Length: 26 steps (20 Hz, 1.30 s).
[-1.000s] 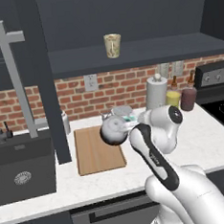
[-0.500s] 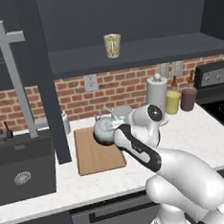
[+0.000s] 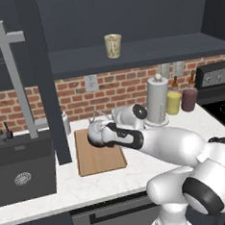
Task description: Pick the kettle from the counter and place it on the tray. Then pick the mug from the cabinet and place it on the tray. Then close the cabinet doors.
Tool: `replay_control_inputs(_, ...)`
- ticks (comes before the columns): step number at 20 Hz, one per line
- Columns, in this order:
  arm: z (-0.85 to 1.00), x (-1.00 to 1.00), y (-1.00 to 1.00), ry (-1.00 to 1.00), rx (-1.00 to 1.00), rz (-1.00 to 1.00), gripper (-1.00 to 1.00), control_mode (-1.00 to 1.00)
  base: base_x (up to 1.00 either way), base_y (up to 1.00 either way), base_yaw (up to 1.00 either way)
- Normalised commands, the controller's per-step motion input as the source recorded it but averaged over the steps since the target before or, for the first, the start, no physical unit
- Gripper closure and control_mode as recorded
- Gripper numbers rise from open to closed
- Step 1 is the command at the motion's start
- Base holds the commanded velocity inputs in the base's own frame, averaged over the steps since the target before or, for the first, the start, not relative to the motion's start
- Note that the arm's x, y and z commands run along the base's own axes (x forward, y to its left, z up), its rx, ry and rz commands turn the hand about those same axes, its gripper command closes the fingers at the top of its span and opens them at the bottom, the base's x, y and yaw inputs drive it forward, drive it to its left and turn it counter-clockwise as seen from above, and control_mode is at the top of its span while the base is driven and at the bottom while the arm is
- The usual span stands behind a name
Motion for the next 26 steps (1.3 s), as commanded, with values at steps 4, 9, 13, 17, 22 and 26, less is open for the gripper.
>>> replay_control_inputs(4, -0.26, 0.27, 0.0, 0.03, 0.0, 0.0, 1.0, -1.0, 0.0, 0.0, 0.0)
replay_control_inputs(9, -0.22, 0.3, 0.0, 0.0, 0.03, 0.0, 1.0, -1.0, 0.0, 0.0, 0.0)
replay_control_inputs(13, -0.19, 0.3, 0.07, 0.0, 0.02, 0.0, 1.0, -1.0, 0.0, 0.0, 0.0)
replay_control_inputs(17, -0.23, 0.29, 0.16, 0.0, 0.0, 0.0, 1.0, -1.0, 0.0, 0.0, 0.0)
replay_control_inputs(22, -0.32, 0.14, 0.18, 0.0, 0.0, 0.0, 1.0, -1.0, 0.0, 0.0, 0.0)
replay_control_inputs(26, -0.28, 0.05, 0.11, 0.0, 0.0, 0.0, -1.0, -1.0, 0.0, 0.0, 0.0)
